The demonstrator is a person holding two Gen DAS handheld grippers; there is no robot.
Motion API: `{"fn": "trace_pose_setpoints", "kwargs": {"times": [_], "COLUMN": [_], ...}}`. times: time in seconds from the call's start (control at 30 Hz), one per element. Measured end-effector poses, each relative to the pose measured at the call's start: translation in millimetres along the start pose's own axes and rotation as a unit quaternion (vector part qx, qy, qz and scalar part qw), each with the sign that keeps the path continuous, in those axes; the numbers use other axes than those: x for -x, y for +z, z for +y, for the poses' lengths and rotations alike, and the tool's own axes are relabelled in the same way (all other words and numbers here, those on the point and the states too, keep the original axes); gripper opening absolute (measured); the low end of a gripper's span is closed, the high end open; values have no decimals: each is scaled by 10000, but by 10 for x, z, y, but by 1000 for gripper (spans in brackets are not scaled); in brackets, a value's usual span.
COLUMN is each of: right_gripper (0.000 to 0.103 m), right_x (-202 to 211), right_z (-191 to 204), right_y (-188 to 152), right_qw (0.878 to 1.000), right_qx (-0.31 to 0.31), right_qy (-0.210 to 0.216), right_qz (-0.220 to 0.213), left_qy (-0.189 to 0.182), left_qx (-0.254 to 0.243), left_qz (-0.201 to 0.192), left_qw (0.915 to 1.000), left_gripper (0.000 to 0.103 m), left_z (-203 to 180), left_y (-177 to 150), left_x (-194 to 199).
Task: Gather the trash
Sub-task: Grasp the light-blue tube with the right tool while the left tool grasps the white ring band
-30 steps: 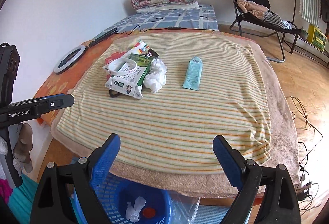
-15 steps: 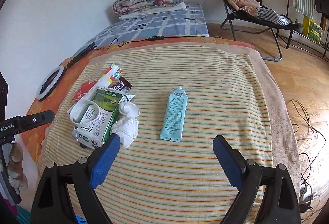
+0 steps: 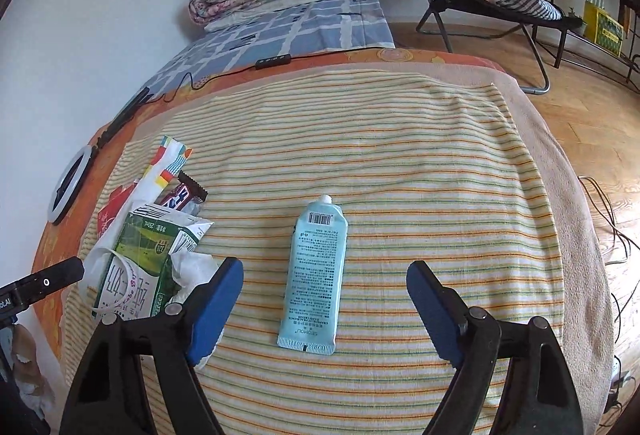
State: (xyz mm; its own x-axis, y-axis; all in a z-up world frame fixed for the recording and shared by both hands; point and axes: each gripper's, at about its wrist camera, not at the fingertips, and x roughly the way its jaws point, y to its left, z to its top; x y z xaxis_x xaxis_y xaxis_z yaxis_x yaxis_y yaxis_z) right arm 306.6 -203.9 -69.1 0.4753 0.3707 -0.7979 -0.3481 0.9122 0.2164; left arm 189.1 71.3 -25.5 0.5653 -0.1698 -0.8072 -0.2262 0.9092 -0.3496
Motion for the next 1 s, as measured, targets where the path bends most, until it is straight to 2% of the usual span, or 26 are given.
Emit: {"fn": "trace_pose_setpoints", "kwargs": {"times": [0.03, 0.1, 0.17, 0.2, 0.3, 0.37, 0.4, 0.53, 0.67, 1.0], "right_gripper": [86, 85, 79, 75, 74, 71, 68, 60, 38, 37], "right_x": [-30, -84, -138, -171, -268, -333, -363, -441, -441, -225], "right_z": [-13, -27, -29, -23, -2, 1, 11, 44, 65, 101], "right_y": [10, 32, 42, 47, 49, 49, 50, 52, 51, 45], "right_qw": [10000, 9999, 9999, 9999, 9999, 9998, 9997, 9992, 9989, 9995], "right_qx": [-36, -87, -83, -64, -34, -11, 10, 107, 214, 214], "right_qy": [32, 46, 28, 16, -41, -105, -156, -290, -351, -223], "right_qz": [16, 38, 54, 86, 144, 187, 212, 250, 213, -56], "left_qy": [6, 24, 70, 82, 129, 179, 201, 226, 251, 213], "left_qx": [4, 32, 21, 12, -2, -34, -58, -139, -183, -204], "left_qz": [39, 76, 94, 113, 150, 118, 105, 35, -9, -250], "left_qw": [10000, 10000, 9999, 9999, 9998, 9998, 9997, 9996, 9995, 9993], "left_gripper": [36, 36, 34, 28, 10, 9, 6, 5, 5, 4], "left_z": [8, 26, 36, 40, 42, 34, 28, 1, -15, -55], "left_y": [1, 6, 5, 5, -6, -10, -7, 3, 2, 10], "left_x": [-28, -74, -110, -126, -159, -166, -168, -147, -129, 66]}}
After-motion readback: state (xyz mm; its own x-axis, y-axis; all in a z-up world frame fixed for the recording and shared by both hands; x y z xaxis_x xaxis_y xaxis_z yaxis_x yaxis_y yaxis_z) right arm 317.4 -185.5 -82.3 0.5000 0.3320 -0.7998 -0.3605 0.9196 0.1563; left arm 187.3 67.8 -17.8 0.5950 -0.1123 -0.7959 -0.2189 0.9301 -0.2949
